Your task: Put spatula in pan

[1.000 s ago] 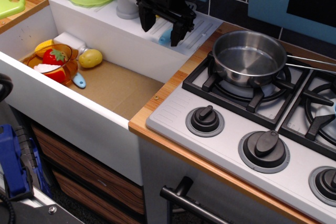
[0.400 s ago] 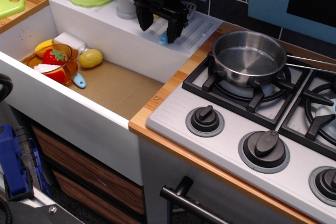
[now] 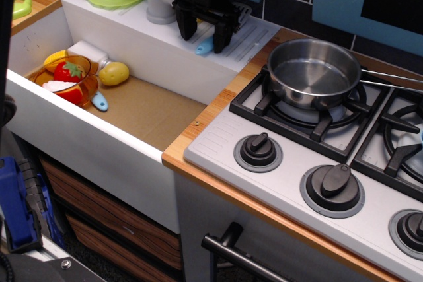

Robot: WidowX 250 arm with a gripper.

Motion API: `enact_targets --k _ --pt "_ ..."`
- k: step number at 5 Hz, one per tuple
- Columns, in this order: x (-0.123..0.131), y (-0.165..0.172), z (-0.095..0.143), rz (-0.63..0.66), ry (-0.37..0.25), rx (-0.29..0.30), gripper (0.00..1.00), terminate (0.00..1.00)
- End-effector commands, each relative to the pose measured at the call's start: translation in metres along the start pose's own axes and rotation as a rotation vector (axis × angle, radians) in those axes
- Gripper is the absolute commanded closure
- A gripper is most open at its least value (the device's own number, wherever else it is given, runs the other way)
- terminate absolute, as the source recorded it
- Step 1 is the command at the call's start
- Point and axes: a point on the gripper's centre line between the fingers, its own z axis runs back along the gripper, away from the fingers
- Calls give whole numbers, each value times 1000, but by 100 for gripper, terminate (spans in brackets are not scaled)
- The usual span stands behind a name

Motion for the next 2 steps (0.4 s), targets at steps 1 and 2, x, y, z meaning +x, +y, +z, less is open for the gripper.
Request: enact_targets --k 1,2 --pt "16 -2 22 -6 -60 57 100 0" --pt "5 -9 31 -2 -37 71 100 0"
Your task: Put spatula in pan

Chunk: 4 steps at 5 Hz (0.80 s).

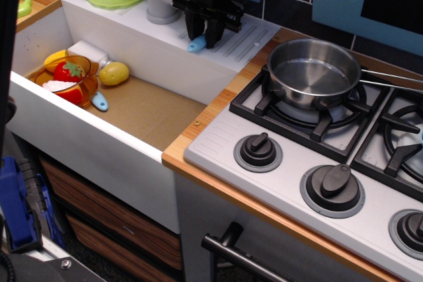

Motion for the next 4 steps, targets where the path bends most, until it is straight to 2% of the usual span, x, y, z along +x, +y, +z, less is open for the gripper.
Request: enact_targets --k 1,2,4 --pt "-11 -5 45 15 -32 31 100 0" --pt "-37 -7 54 27 -5 56 100 0" --pt "-61 -19 99 54 -7 142 100 0"
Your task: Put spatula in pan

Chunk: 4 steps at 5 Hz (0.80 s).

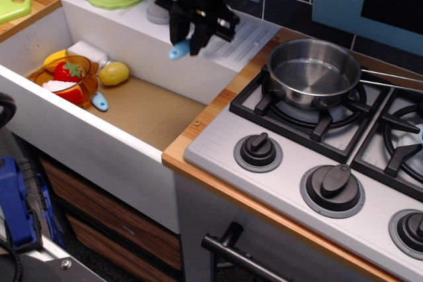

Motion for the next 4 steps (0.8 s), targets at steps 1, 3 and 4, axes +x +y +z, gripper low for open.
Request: enact_targets --k 1,3,4 --pt "5 -22 50 -13 -118 -8 100 0" --pt "21 -69 78 -11 -157 -36 100 0" --pt "22 -84 81 13 -157 -51 100 0"
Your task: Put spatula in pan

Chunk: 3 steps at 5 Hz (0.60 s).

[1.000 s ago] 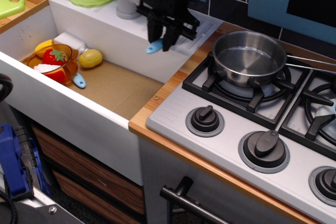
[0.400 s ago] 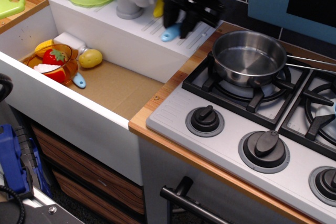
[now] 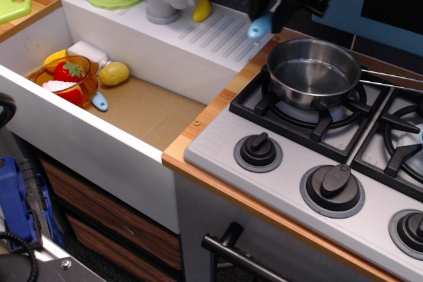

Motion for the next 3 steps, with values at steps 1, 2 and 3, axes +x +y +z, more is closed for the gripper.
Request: enact_targets --k 1,2,3 --pt "4 -12 8 67 -40 -37 100 0" --pt "-4 -15 6 102 -40 -77 100 0" --pt "-6 -22 6 114 -42 -85 0 100"
